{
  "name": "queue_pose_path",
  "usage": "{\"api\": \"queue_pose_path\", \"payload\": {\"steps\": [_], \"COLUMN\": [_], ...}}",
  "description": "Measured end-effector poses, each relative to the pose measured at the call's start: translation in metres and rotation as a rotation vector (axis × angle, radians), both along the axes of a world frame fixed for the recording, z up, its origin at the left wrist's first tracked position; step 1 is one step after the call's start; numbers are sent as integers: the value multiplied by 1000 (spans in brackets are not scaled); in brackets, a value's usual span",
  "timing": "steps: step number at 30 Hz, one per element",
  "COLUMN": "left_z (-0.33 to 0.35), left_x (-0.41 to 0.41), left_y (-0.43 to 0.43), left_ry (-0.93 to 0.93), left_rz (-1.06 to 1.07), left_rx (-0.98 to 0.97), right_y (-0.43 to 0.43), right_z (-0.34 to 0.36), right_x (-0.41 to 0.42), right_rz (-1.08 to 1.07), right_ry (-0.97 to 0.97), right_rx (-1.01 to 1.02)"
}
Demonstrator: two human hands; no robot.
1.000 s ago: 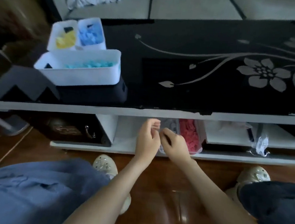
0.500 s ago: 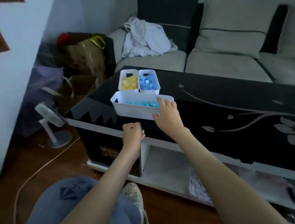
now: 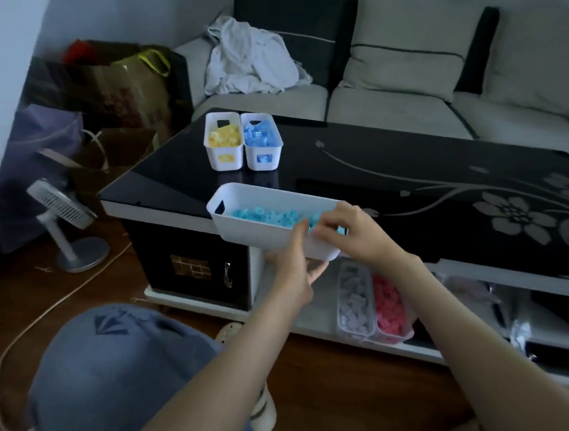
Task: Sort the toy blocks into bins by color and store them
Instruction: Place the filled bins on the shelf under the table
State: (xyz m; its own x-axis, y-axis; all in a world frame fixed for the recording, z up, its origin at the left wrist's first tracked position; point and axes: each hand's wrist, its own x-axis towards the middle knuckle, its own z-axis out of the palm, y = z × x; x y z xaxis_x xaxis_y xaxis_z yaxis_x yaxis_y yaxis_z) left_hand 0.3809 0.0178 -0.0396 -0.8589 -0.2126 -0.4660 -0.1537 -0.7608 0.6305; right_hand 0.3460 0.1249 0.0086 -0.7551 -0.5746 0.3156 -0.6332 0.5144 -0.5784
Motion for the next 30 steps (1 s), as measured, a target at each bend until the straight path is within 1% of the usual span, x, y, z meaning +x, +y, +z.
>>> {"api": "queue_pose_path", "payload": {"steps": [2,3,5,7,9,11,13,15,17,19,21,22,24,27,29,30], "left_z": [-12,-19,-35,-51,-68,-84,-102,-117,-129,-140,-151,-158,-176,-193,-200,-206], "left_x": [22,32,50,61,68,70,64,57,44,28,12,4,-14,-35,-46,-53], "left_y": [17,23,34,41,42,44,50,59,64,60,50,43,31,20,18,19], "left_ry": [44,59,9,-83,-142,-169,-213,-251,-294,-357,-410,-421,-412,-395,-391,-395], "left_rz": [64,71,83,94,57,-1,-5,9,5,13,-3,-47,-206,-439,-493,-506], "left_rx": [55,82,129,147,113,21,-154,-275,-289,-262,-296,-348,-480,-805,-1038,-1096], "right_y": [14,17,25,32,42,47,51,54,60,65,64,61,60,62,62,62], "right_z": [-2,-5,-18,-35,-57,-82,-106,-124,-137,-149,-166,-174,-193,-214,-222,-228], "right_x": [12,14,18,19,21,25,26,24,19,17,20,20,16,4,-5,-11], "right_rz": [-85,-142,-240,-280,-241,-218,-278,-344,-358,-269,-153,-115,-52,14,11,-1], "right_ry": [-115,-115,-90,-72,-118,-209,-286,-339,-369,-391,-405,-422,-486,-580,-620,-627], "right_rx": [-207,-286,-310,-180,15,228,379,432,434,474,526,539,554,530,501,488]}}
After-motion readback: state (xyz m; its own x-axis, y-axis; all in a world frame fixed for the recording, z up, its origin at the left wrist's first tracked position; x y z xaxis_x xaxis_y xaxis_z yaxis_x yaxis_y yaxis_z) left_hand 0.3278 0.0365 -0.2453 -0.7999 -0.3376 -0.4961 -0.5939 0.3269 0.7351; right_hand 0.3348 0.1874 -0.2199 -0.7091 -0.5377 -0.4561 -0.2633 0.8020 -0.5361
